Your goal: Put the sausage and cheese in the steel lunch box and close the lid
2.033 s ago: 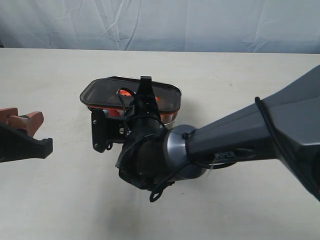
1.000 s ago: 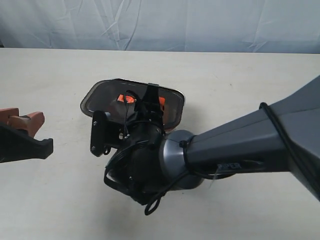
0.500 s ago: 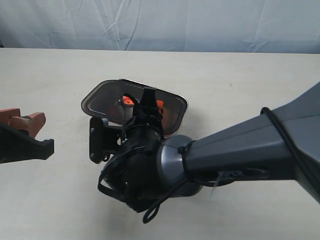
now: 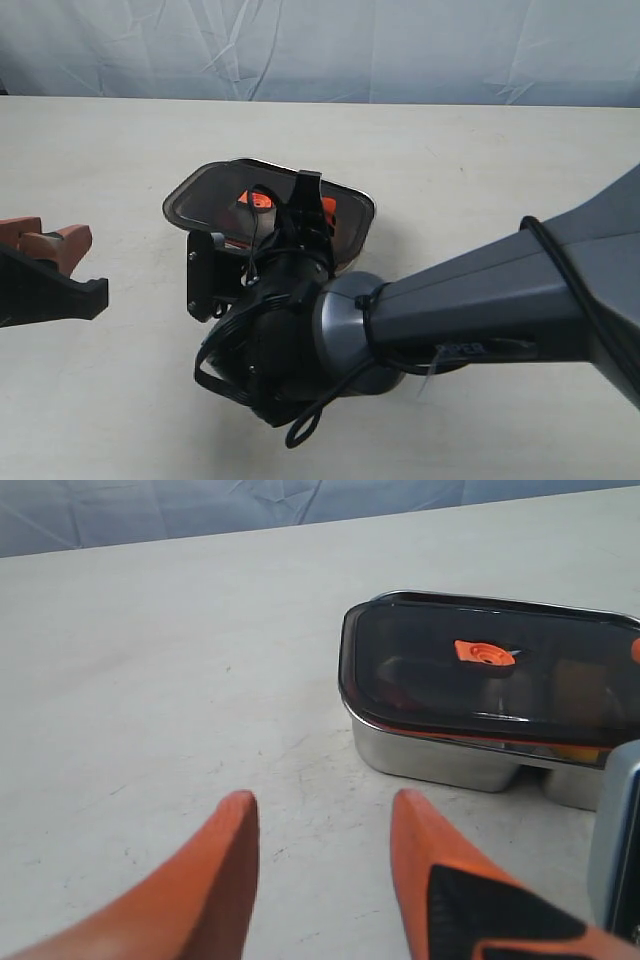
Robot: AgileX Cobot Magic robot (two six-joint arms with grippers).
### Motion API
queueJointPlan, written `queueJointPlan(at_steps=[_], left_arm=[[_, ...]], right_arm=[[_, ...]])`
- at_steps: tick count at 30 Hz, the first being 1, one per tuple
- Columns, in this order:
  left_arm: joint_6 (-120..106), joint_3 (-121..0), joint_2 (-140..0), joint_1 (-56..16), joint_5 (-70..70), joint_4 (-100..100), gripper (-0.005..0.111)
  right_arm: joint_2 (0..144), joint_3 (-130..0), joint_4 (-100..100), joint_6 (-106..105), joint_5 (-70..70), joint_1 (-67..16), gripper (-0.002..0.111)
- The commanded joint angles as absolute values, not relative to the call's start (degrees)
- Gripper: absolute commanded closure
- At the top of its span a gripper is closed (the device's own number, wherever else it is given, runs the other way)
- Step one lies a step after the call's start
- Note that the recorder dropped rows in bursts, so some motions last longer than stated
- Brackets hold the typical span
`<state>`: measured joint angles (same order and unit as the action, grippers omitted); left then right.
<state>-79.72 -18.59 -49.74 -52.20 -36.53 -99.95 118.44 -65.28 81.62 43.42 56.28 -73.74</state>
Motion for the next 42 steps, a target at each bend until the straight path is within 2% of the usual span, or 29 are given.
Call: queueJointPlan(at_steps=[1, 17, 21, 23, 42], left_arm=[[-79.4, -18.2, -49.4, -52.6, -36.2, -99.9, 0.066], [-79.4, -18.2, -49.4, -52.6, -36.2, -99.9, 0.066], [-79.4, -18.2, -49.4, -52.6, -36.2, -99.9, 0.066], [-79.4, -18.2, -49.4, -52.6, -36.2, -99.9, 0.066], [-79.4, -18.2, -49.4, -52.6, -36.2, -99.9, 0.066]], right_arm=[[118.3, -65.0, 81.0, 43.4, 56.8, -73.7, 0.056], [118.3, -65.0, 81.4, 43.4, 59.5, -73.7, 0.055], [118.3, -65.0, 81.3, 43.4, 57.7, -73.7, 0.046], [118.4, -65.0, 81.3, 43.4, 57.2, -73.7, 0.044], [118.4, -65.0, 78.1, 43.4, 58.6, -73.7, 0.044]])
